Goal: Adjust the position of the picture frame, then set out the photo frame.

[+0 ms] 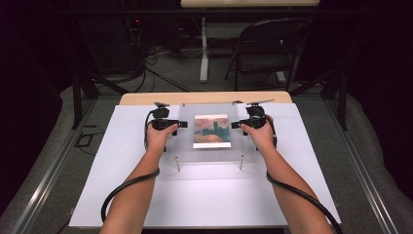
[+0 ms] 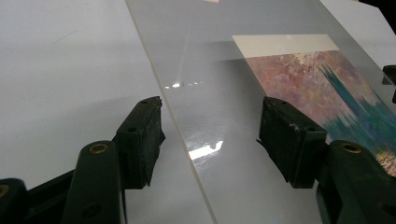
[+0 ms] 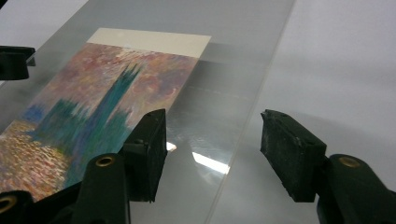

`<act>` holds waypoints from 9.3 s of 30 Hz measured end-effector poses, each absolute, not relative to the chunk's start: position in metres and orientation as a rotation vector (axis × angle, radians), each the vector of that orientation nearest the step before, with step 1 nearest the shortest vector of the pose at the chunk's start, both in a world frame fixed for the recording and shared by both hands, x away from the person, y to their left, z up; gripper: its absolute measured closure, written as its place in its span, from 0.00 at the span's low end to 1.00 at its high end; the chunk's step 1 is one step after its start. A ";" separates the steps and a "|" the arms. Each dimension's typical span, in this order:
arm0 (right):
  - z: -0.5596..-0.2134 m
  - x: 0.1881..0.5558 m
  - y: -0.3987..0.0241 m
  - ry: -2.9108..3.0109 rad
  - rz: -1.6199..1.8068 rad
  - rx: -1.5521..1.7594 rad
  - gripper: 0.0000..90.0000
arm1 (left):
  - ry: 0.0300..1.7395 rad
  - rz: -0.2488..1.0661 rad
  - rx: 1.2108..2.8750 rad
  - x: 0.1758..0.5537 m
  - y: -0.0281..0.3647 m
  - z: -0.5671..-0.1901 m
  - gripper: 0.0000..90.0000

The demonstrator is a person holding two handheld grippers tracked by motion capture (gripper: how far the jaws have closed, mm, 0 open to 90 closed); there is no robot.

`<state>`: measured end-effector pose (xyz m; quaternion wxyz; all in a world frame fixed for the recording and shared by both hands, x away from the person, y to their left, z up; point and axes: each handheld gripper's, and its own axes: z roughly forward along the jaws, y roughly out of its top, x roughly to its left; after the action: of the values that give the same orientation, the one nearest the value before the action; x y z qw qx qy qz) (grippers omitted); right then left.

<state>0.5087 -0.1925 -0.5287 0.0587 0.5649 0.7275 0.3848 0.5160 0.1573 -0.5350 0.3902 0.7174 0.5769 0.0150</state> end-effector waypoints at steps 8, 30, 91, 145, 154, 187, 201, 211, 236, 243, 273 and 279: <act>-0.530 0.511 -0.188 2.214 1.181 1.726 0.43 | 1.481 0.016 1.815 0.518 0.154 -0.537 0.41; -0.536 0.517 -0.188 2.233 1.222 1.784 0.35 | 1.488 -0.043 1.818 0.522 0.147 -0.540 0.30; -0.536 0.518 -0.189 2.229 1.244 1.837 0.38 | 1.528 -0.150 1.791 0.524 0.151 -0.539 0.35; -0.501 0.501 -0.178 2.197 1.136 1.780 0.38 | 1.558 -0.073 1.807 0.510 0.145 -0.502 0.40; -0.490 0.491 -0.178 2.191 1.143 1.719 0.39 | 1.524 -0.049 1.815 0.502 0.148 -0.490 0.44; -0.452 0.443 -0.182 2.164 1.160 1.529 0.50 | 1.393 0.065 1.845 0.456 0.154 -0.450 0.54; -0.440 0.425 -0.184 2.163 1.155 1.478 0.56 | 1.346 0.110 1.859 0.435 0.156 -0.438 0.57; -0.433 0.411 -0.186 2.166 1.161 1.442 0.59 | 1.307 0.125 1.873 0.421 0.159 -0.431 0.61; -0.421 0.377 -0.192 2.192 1.210 1.365 0.61 | 1.210 0.133 1.879 0.387 0.169 -0.422 0.69; -0.419 0.368 -0.195 2.198 1.221 1.344 0.65 | 1.187 0.132 1.868 0.376 0.172 -0.421 0.70; -0.421 0.322 -0.205 2.194 1.339 1.261 0.68 | 1.071 0.168 1.844 0.327 0.177 -0.428 0.69; -0.423 0.310 -0.206 2.203 1.352 1.239 0.68 | 1.039 0.167 1.856 0.316 0.177 -0.430 0.67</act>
<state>0.3103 -0.2064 -0.4226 0.1373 0.4281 0.7613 0.4671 0.3159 0.1770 -0.4304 0.4831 0.7616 0.4266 0.0686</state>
